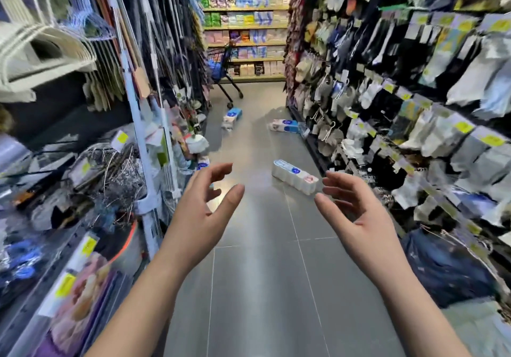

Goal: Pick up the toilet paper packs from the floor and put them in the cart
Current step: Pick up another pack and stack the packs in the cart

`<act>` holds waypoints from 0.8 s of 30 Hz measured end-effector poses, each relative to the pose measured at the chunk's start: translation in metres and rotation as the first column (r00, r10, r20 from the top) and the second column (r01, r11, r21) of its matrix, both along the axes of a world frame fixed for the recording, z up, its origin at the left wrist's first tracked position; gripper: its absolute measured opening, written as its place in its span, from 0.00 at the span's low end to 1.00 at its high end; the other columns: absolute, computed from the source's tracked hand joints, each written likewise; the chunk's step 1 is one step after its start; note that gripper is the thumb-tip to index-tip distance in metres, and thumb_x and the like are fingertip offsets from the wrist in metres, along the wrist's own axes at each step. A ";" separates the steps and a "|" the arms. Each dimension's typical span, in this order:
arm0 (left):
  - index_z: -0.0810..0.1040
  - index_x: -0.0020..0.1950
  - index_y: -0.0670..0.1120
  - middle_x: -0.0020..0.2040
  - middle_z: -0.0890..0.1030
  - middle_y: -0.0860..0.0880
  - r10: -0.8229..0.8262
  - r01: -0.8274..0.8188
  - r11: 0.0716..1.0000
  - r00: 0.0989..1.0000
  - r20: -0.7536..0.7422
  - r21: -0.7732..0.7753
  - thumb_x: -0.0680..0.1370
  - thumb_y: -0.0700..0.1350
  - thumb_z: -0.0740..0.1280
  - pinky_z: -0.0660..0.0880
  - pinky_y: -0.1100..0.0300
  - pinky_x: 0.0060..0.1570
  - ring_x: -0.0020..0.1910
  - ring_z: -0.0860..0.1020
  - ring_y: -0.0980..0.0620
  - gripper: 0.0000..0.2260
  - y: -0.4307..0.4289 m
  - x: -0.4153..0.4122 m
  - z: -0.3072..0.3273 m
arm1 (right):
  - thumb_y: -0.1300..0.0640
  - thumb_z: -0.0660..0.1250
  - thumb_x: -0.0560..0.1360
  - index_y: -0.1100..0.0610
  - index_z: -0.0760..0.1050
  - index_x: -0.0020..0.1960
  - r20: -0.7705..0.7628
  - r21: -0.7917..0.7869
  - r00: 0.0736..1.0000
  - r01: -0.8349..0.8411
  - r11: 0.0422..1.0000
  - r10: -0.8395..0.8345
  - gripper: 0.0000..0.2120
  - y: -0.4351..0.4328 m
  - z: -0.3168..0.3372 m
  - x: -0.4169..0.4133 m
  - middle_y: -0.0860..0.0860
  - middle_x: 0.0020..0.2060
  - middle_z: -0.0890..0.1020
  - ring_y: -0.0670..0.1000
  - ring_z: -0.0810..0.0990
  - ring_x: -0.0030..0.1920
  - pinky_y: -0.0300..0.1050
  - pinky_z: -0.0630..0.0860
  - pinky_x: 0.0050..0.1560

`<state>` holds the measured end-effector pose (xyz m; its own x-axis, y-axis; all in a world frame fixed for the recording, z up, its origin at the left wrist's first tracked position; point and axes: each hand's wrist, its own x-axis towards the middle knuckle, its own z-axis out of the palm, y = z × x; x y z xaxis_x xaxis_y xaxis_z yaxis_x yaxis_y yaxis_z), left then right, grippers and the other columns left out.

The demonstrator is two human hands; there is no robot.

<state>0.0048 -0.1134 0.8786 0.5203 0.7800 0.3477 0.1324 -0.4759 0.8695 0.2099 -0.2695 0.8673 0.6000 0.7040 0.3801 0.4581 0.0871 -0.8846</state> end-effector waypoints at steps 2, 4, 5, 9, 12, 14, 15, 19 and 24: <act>0.73 0.66 0.59 0.65 0.76 0.61 0.017 -0.016 1.000 1.000 -0.007 0.020 0.76 0.61 0.65 0.73 0.56 0.65 0.65 0.75 0.62 0.19 0.017 0.027 0.005 | 0.49 0.72 0.76 0.45 0.76 0.64 -0.002 0.020 1.000 -0.003 1.000 0.003 0.18 0.020 0.005 0.030 0.41 0.58 0.82 0.44 0.81 0.60 0.53 0.77 0.65; 0.73 0.66 0.58 0.65 0.76 0.61 0.020 -0.020 1.000 1.000 -0.008 0.022 0.77 0.59 0.65 0.73 0.59 0.63 0.65 0.74 0.62 0.18 0.034 0.050 0.008 | 0.49 0.72 0.76 0.46 0.76 0.65 -0.005 0.027 1.000 -0.017 0.999 0.017 0.18 0.041 0.009 0.055 0.40 0.57 0.82 0.43 0.81 0.60 0.51 0.77 0.64; 0.73 0.66 0.59 0.64 0.76 0.62 0.023 -0.023 1.000 1.000 -0.009 0.018 0.77 0.58 0.66 0.73 0.60 0.62 0.65 0.74 0.62 0.18 0.041 0.060 0.009 | 0.49 0.72 0.76 0.46 0.76 0.65 -0.006 0.028 1.000 -0.022 0.999 0.023 0.18 0.051 0.010 0.067 0.40 0.57 0.82 0.43 0.81 0.60 0.50 0.76 0.64; 0.73 0.66 0.56 0.64 0.76 0.61 0.032 -0.032 0.999 0.999 -0.015 0.035 0.79 0.55 0.67 0.71 0.68 0.59 0.65 0.74 0.63 0.16 0.074 0.101 0.012 | 0.50 0.72 0.76 0.47 0.76 0.65 -0.016 0.034 1.000 -0.022 0.999 0.022 0.18 0.085 0.010 0.108 0.40 0.56 0.83 0.43 0.81 0.59 0.50 0.77 0.64; 0.74 0.65 0.56 0.62 0.77 0.59 0.009 -0.008 0.999 1.000 -0.021 0.040 0.77 0.58 0.67 0.74 0.65 0.60 0.64 0.76 0.60 0.18 0.106 0.130 0.008 | 0.49 0.72 0.76 0.47 0.76 0.65 -0.032 0.020 0.999 -0.006 1.000 0.007 0.18 0.109 0.006 0.135 0.41 0.56 0.83 0.43 0.81 0.60 0.50 0.76 0.64; 0.74 0.64 0.58 0.62 0.77 0.60 -0.020 0.020 1.000 1.000 -0.008 0.010 0.75 0.61 0.67 0.76 0.57 0.61 0.64 0.77 0.57 0.20 0.128 0.149 0.001 | 0.51 0.73 0.76 0.46 0.76 0.65 -0.044 0.009 0.999 0.006 1.000 -0.006 0.18 0.126 0.002 0.152 0.40 0.56 0.83 0.42 0.81 0.59 0.49 0.76 0.64; 0.74 0.64 0.59 0.62 0.77 0.61 -0.036 0.036 0.999 0.999 -0.004 0.006 0.74 0.62 0.66 0.77 0.54 0.61 0.64 0.77 0.58 0.20 0.140 0.159 -0.002 | 0.52 0.73 0.76 0.46 0.76 0.65 -0.050 0.007 0.999 0.015 1.000 -0.015 0.18 0.136 0.000 0.159 0.40 0.56 0.83 0.42 0.81 0.59 0.49 0.76 0.64; 0.73 0.66 0.59 0.63 0.76 0.66 -0.065 0.065 0.998 0.998 0.014 0.004 0.74 0.64 0.67 0.76 0.57 0.60 0.64 0.75 0.62 0.22 0.194 0.197 -0.010 | 0.52 0.73 0.76 0.46 0.76 0.64 -0.058 -0.004 0.997 0.054 0.999 -0.054 0.17 0.180 -0.006 0.187 0.40 0.57 0.83 0.43 0.81 0.59 0.49 0.77 0.64; 0.72 0.66 0.59 0.63 0.75 0.67 -0.107 0.106 0.994 0.994 0.014 0.036 0.76 0.61 0.68 0.75 0.61 0.60 0.64 0.76 0.61 0.20 0.278 0.241 -0.009 | 0.54 0.73 0.77 0.46 0.76 0.64 -0.023 -0.006 0.995 0.098 0.995 -0.098 0.17 0.258 0.000 0.226 0.44 0.57 0.83 0.45 0.81 0.60 0.55 0.76 0.66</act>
